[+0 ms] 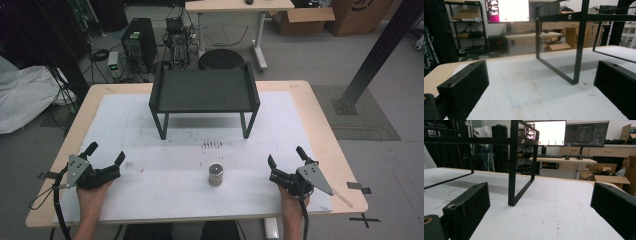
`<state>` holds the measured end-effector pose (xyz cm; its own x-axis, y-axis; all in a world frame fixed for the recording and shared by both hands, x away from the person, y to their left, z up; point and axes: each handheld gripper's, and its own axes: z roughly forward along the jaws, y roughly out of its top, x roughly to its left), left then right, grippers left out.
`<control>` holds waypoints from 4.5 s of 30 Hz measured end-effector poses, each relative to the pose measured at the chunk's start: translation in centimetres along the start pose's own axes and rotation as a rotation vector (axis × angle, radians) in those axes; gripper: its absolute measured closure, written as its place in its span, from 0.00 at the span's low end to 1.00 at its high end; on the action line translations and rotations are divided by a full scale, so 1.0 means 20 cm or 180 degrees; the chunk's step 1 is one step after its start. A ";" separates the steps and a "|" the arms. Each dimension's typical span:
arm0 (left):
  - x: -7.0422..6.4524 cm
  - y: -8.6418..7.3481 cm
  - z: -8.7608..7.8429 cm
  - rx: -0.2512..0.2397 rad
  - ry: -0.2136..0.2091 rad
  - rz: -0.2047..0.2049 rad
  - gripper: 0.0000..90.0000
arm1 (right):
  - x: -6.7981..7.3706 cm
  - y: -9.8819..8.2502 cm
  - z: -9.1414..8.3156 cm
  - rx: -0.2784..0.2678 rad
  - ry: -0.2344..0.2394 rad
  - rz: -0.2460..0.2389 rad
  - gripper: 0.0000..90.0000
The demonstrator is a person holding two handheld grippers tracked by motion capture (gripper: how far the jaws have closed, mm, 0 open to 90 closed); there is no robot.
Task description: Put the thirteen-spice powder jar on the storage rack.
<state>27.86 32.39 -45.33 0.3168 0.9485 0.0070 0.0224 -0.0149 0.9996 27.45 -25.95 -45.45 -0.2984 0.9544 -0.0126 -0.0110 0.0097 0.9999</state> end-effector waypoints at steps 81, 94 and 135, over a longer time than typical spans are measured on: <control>0.00 0.00 0.00 0.0008 -0.0003 -0.0016 0.01 | -0.03 0.10 -0.01 -0.0070 0.0385 0.0020 0.00; 0.00 0.00 0.00 0.0003 -0.0004 -0.0014 0.01 | 0.01 0.34 0.00 -0.0023 0.1168 -0.0199 0.01; 0.00 0.00 0.00 -0.0010 -0.0007 -0.0011 0.01 | 0.36 0.35 0.23 0.0860 0.2777 -0.0475 0.01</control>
<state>27.86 32.43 -45.34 0.3188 0.9478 0.0034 0.0205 -0.0105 0.9997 29.63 -17.66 -38.48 -0.9261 0.3758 -0.0330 0.0830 0.2884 0.9539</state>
